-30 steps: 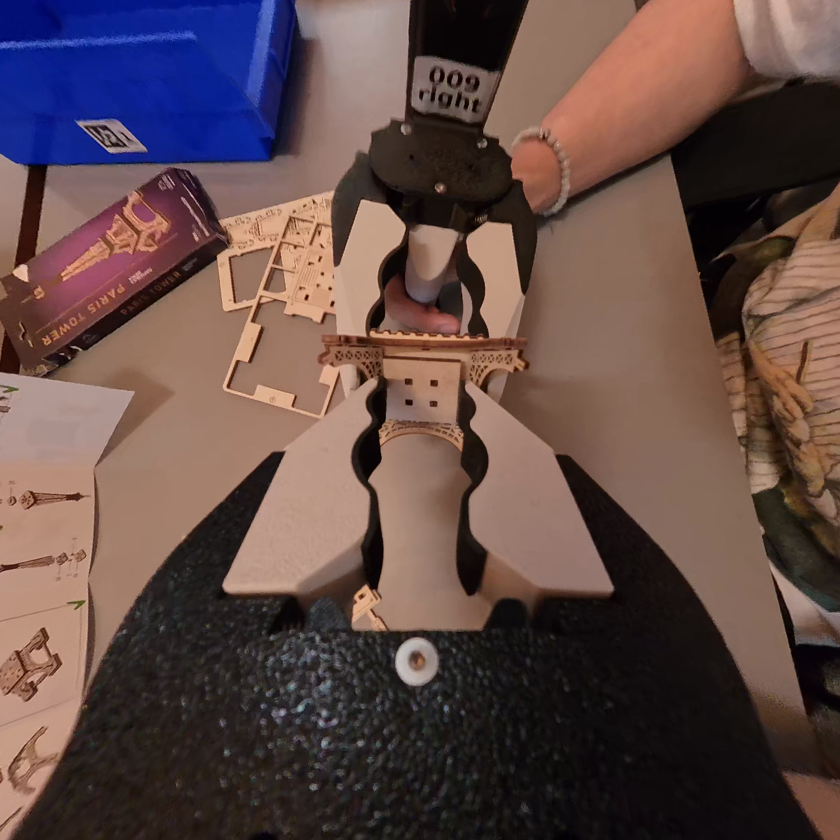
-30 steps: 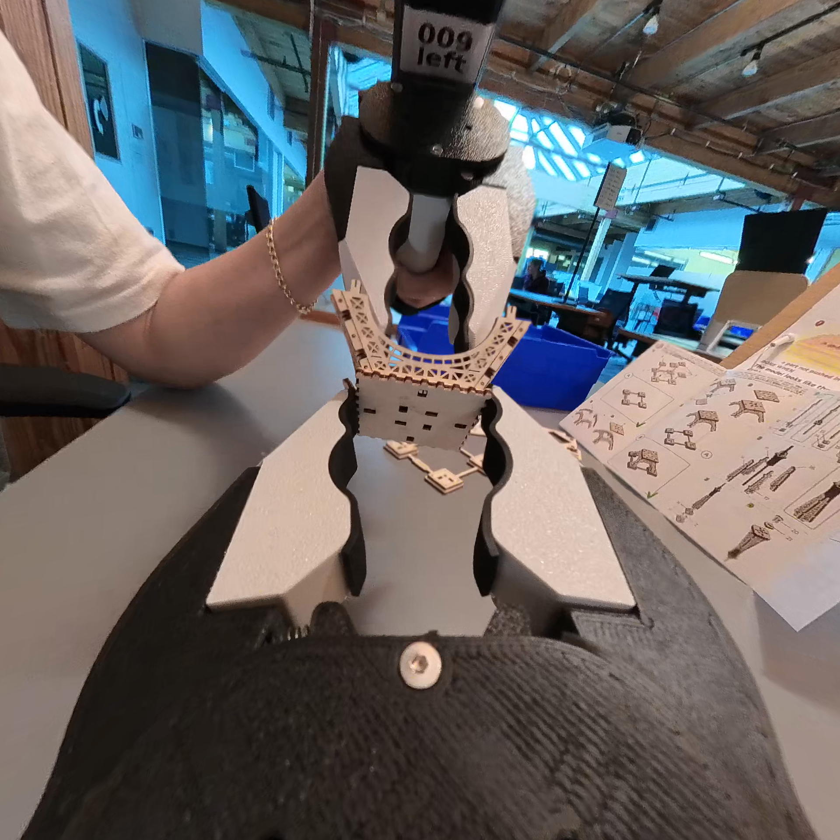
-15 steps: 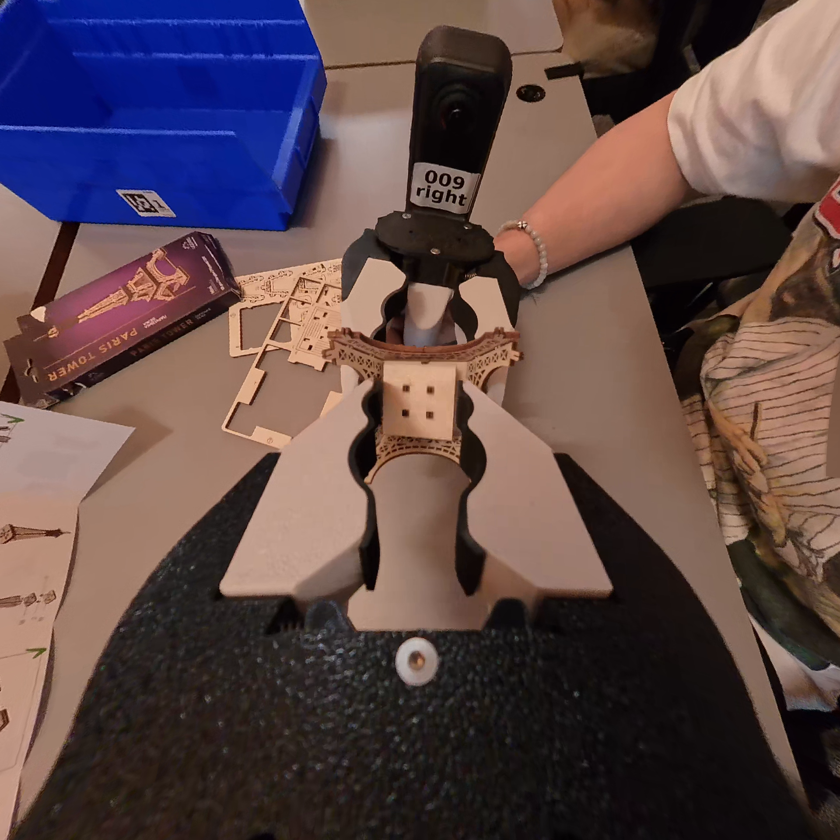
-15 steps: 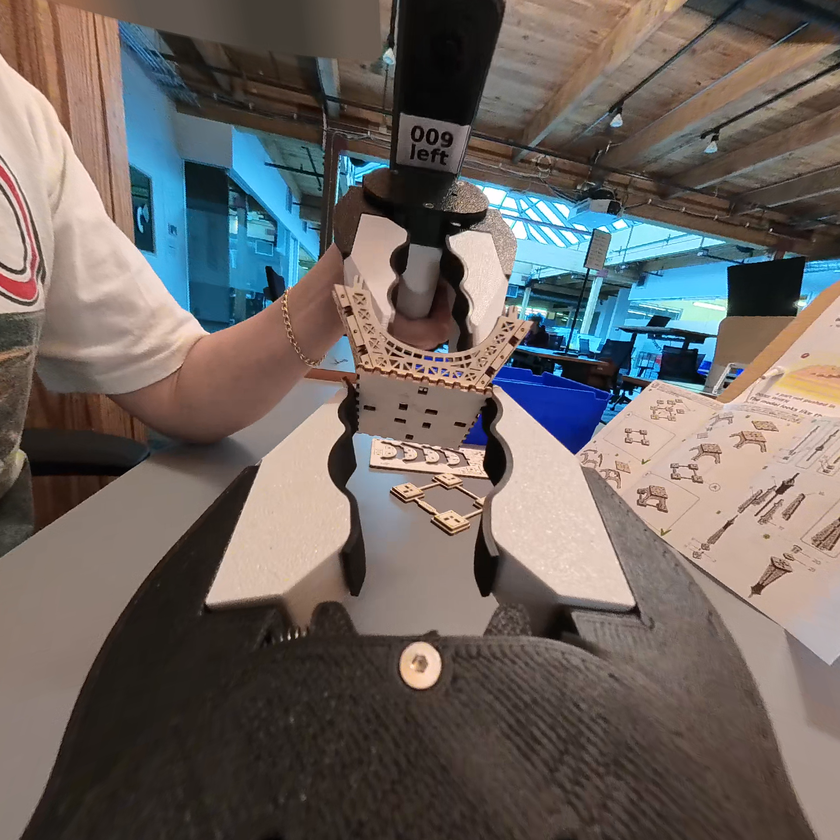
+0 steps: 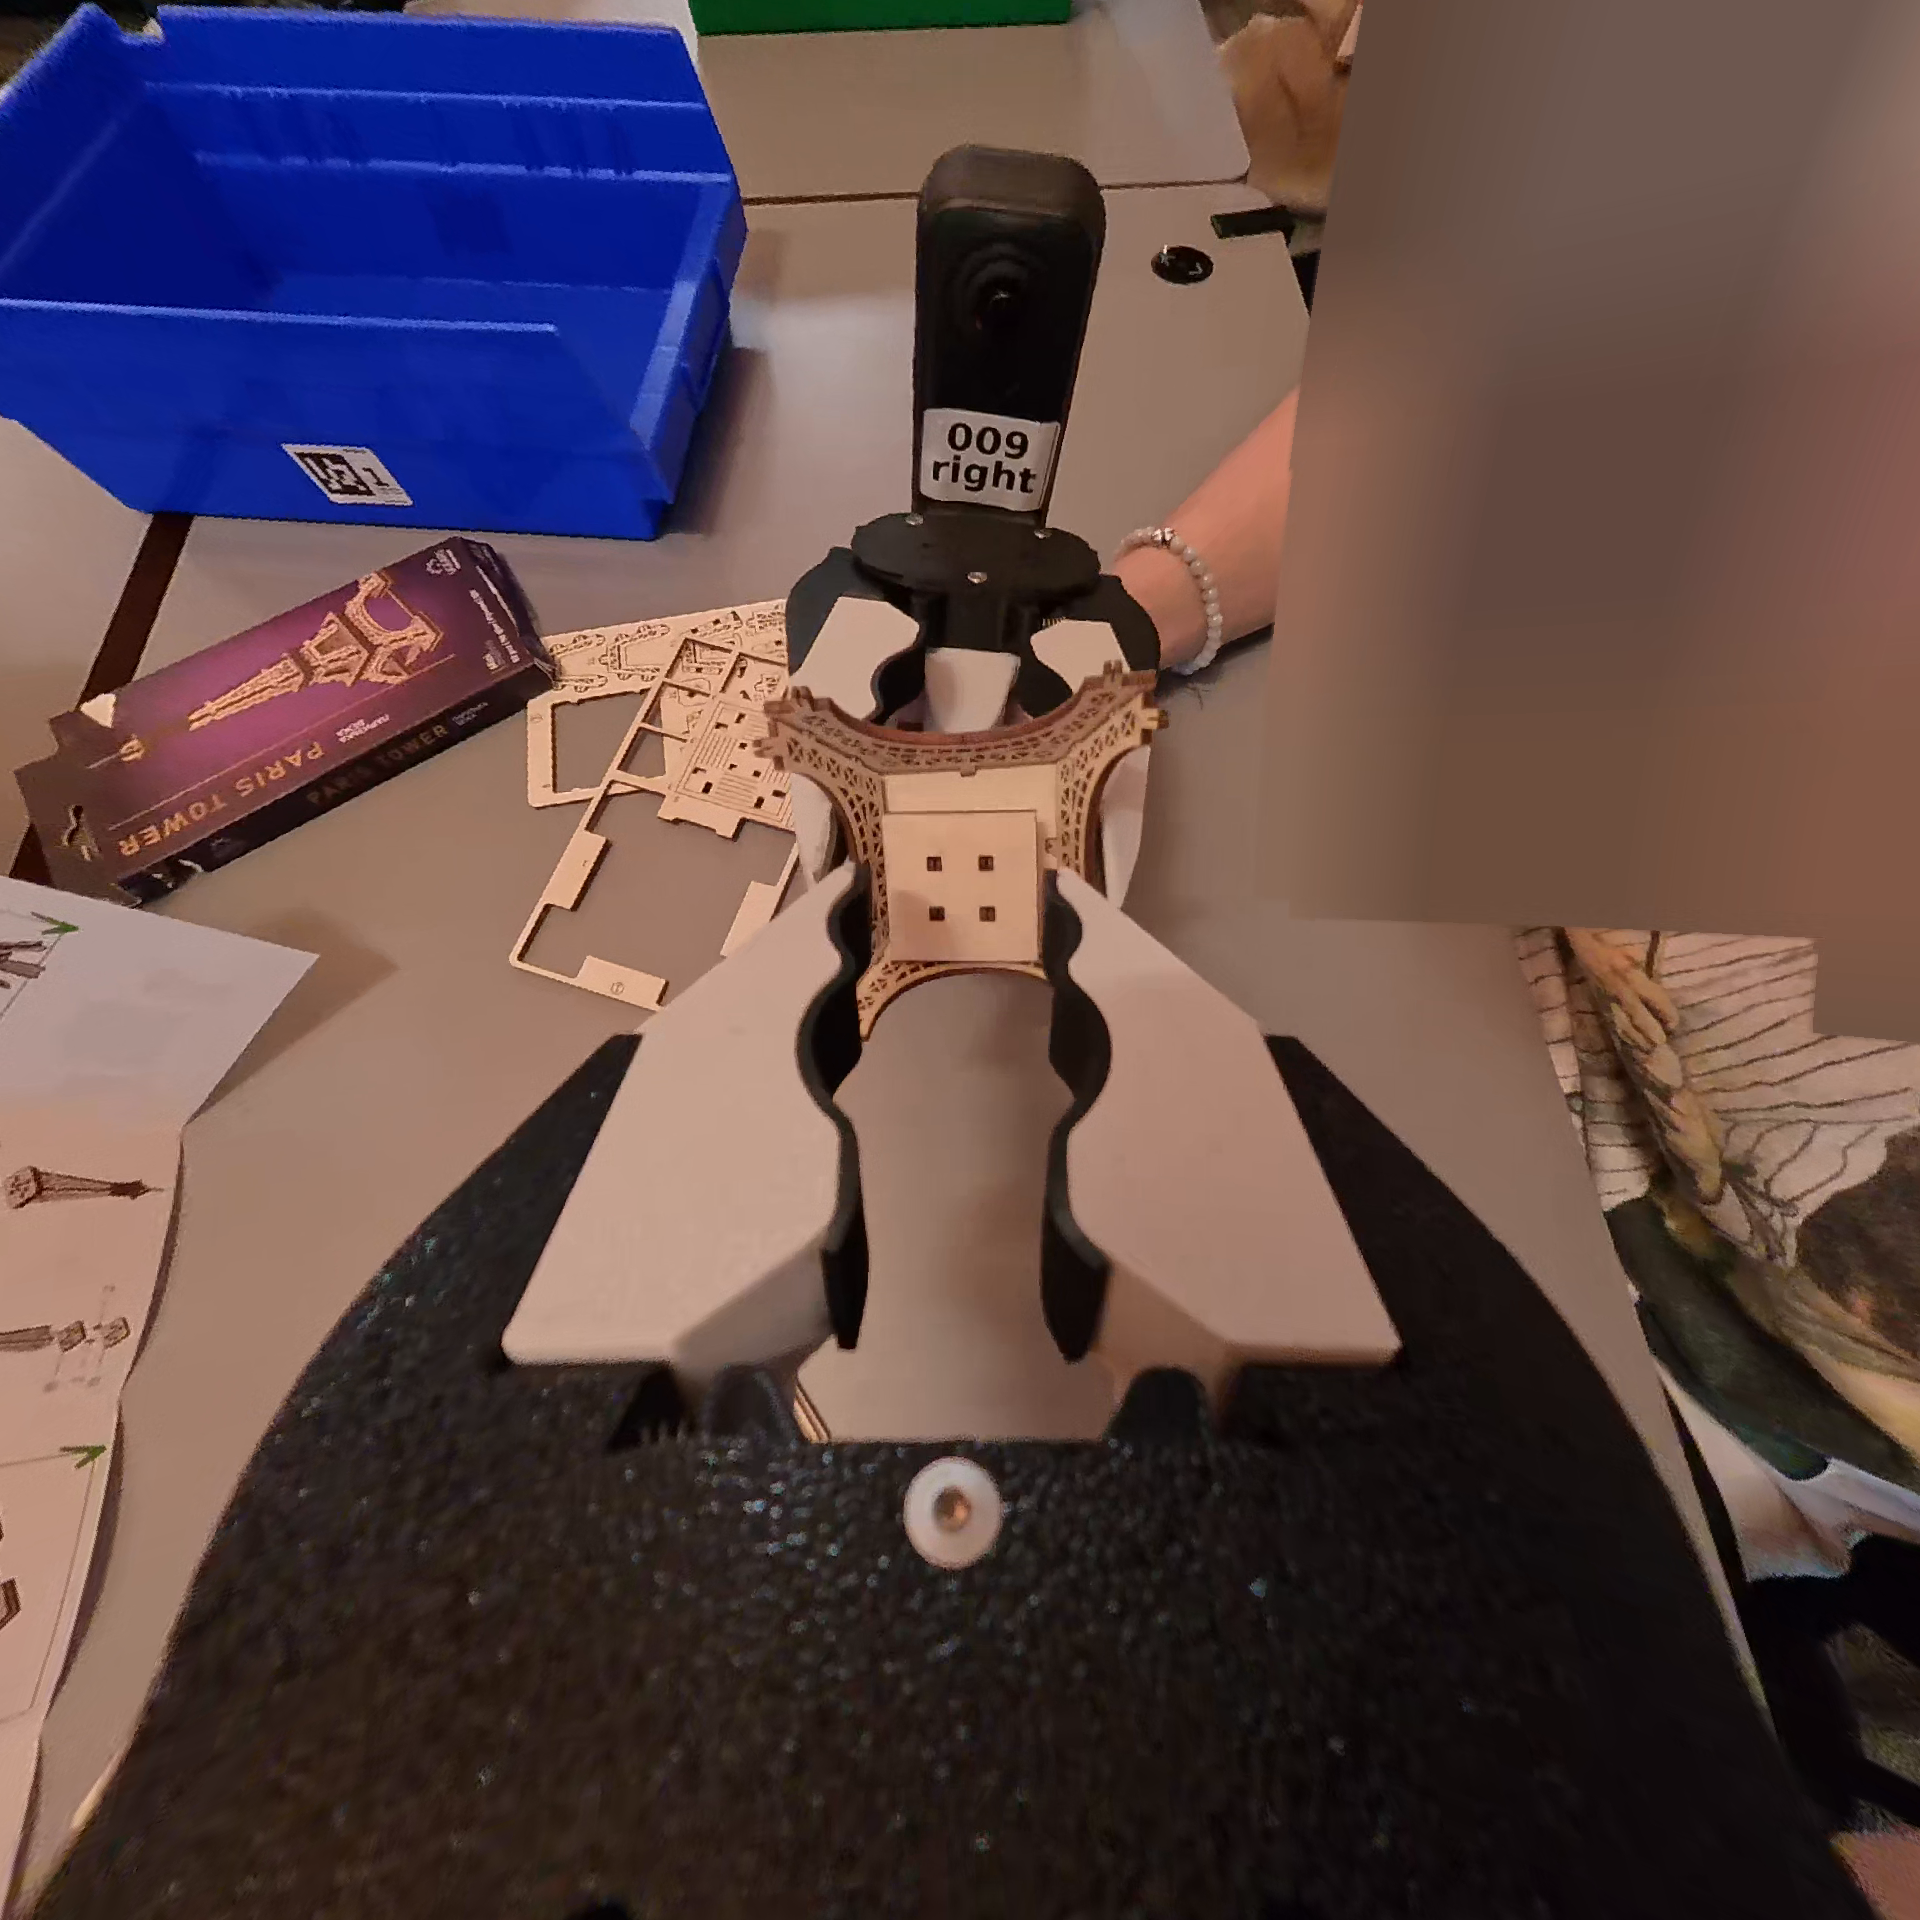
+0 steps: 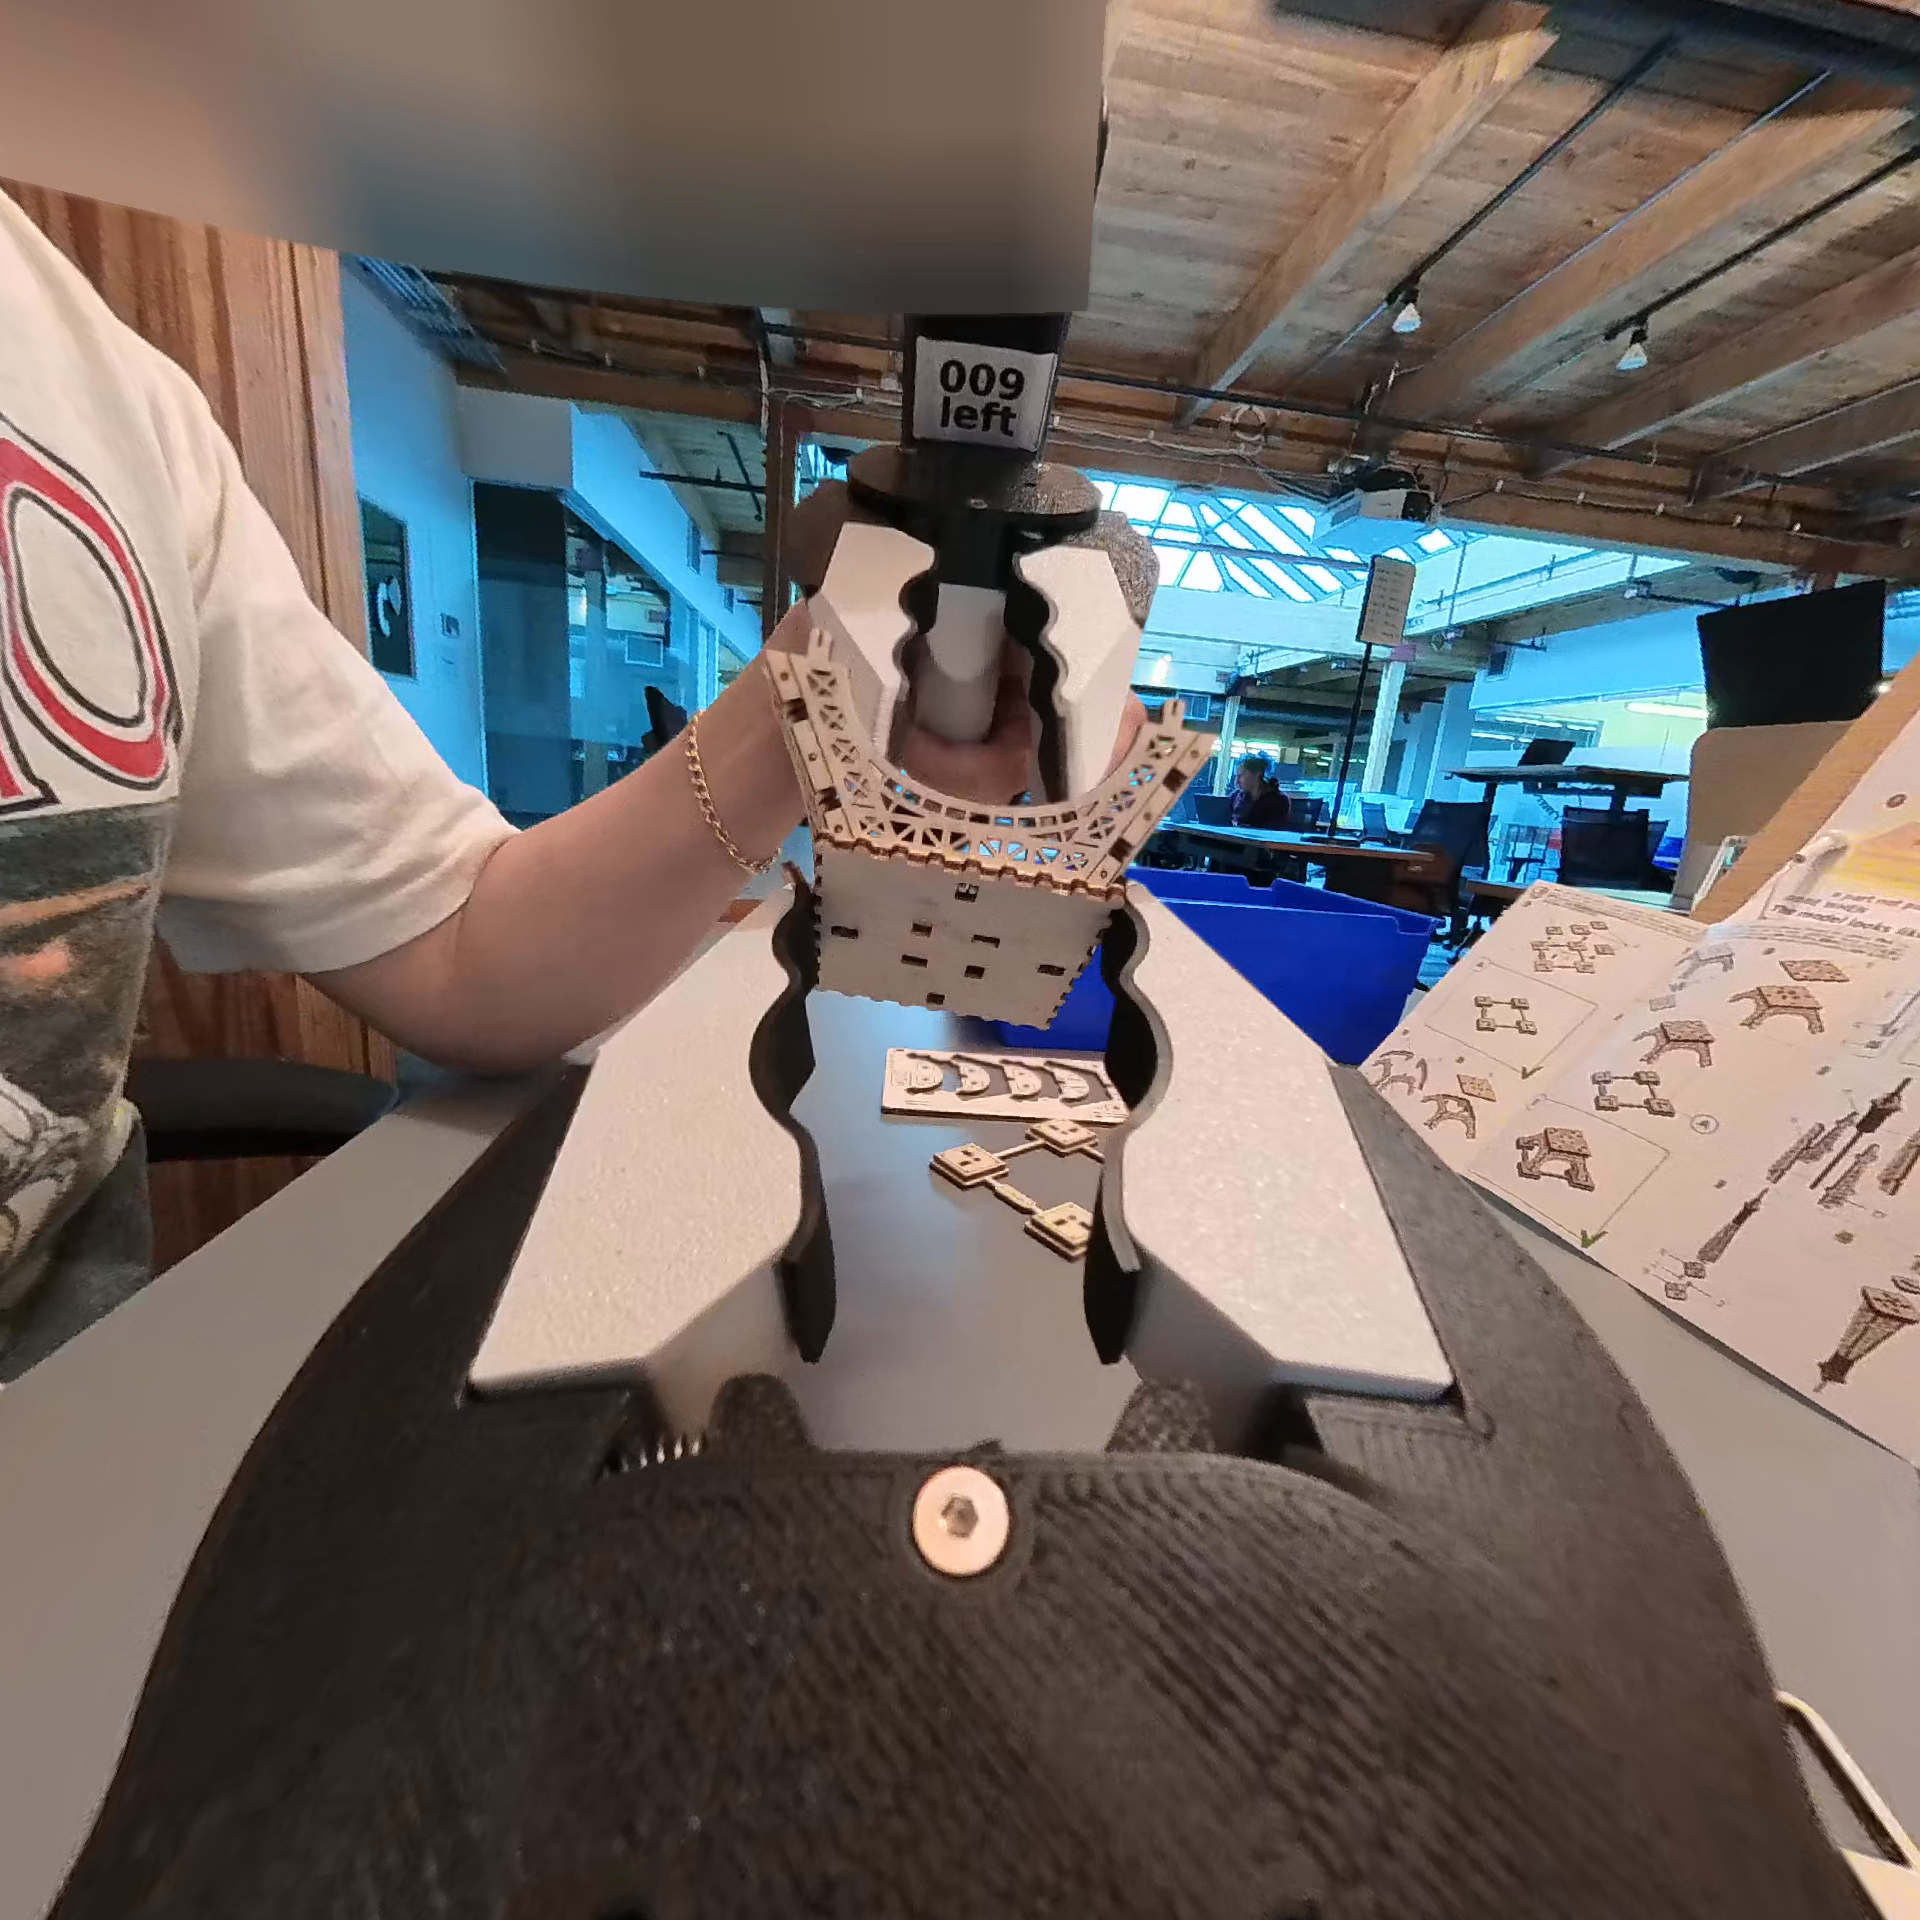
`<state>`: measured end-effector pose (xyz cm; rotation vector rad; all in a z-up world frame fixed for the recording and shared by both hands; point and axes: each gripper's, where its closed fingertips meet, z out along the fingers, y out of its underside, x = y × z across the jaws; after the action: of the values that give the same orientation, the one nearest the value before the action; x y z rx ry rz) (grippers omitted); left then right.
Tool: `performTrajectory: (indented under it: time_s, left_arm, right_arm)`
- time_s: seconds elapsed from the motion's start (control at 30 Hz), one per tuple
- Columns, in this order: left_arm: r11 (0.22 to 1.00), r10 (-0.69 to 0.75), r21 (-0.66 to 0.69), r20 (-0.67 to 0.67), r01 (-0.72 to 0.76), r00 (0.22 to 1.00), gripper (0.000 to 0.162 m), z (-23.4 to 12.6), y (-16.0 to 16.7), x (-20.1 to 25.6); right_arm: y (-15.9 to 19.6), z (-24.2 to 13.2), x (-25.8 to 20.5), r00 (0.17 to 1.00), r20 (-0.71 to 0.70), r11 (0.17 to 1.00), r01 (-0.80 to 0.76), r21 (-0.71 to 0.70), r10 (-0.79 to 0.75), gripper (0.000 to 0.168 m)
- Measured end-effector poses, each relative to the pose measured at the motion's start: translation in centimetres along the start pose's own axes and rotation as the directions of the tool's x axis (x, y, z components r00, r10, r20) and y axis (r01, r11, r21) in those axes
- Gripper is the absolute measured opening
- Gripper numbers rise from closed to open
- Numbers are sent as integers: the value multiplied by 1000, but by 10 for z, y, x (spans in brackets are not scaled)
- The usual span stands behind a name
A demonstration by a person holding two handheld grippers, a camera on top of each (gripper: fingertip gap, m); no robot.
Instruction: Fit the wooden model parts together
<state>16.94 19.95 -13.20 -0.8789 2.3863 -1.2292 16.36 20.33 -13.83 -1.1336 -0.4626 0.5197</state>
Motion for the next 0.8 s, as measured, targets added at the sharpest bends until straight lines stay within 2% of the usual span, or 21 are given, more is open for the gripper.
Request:
performTrajectory:
  time_s: [0.2,0.4,0.8]
  left_arm:
    - [997,32,-75,-7,-33,999,37,11,11,3]
    - [998,13,-65,-43,-16,999,25,12,10,7]
    - [998,-4,-64,-47,1,999,29,11,11,6]
  right_arm:
    - [0,0,-2,1000,8,1000,16,-4,-16,54]
    - [-1,0,-4,999,15,1000,30,-5,-30,54]
    - [0,2,-8,998,31,998,53,-15,-53,54]
